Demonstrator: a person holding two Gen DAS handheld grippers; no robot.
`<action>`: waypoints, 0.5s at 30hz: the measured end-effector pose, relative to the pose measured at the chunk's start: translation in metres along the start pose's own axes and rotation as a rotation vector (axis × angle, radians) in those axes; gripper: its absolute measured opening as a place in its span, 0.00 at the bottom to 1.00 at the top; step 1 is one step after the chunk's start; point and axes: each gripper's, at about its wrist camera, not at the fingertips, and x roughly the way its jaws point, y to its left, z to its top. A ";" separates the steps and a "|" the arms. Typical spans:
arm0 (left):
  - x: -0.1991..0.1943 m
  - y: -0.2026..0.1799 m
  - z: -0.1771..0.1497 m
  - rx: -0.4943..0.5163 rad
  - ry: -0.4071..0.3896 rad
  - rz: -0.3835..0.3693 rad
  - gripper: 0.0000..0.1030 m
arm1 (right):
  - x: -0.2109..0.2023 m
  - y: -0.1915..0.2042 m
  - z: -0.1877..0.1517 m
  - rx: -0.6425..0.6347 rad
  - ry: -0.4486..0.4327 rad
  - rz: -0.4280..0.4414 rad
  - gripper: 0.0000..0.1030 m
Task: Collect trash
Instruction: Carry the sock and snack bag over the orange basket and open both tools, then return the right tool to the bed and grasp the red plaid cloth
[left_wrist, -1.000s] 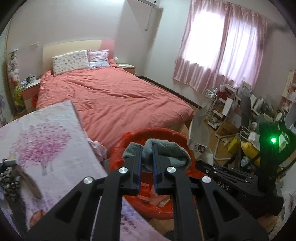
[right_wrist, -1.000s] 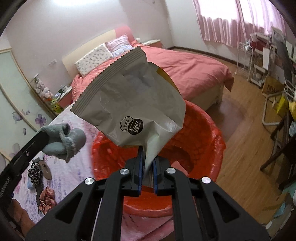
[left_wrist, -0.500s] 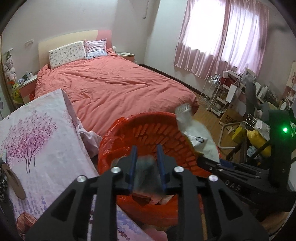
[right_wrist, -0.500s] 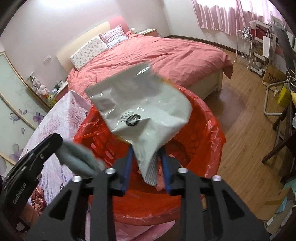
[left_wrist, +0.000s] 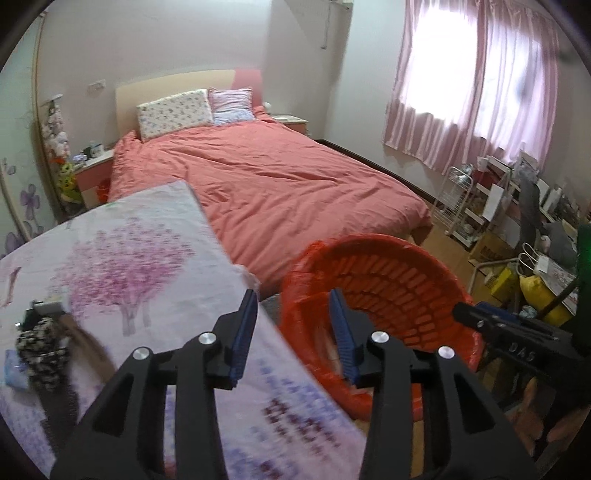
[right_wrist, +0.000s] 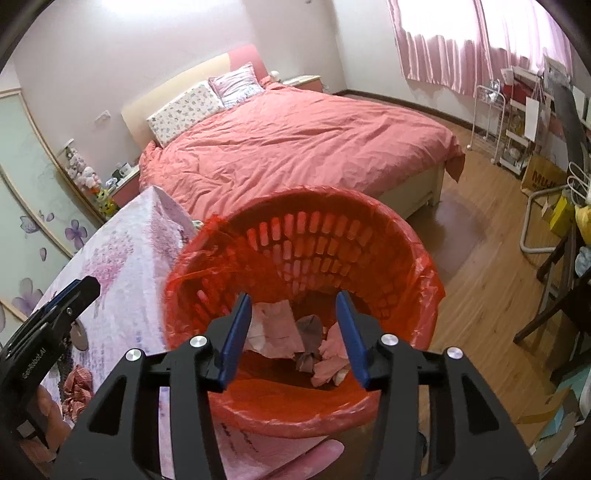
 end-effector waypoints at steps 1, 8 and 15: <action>-0.005 0.005 -0.002 -0.003 -0.005 0.010 0.41 | -0.002 0.006 -0.001 -0.012 -0.008 0.003 0.47; -0.043 0.059 -0.017 -0.052 -0.034 0.113 0.43 | -0.019 0.054 -0.010 -0.124 -0.080 0.040 0.47; -0.074 0.121 -0.037 -0.142 -0.037 0.220 0.44 | -0.034 0.105 -0.023 -0.219 -0.167 0.118 0.48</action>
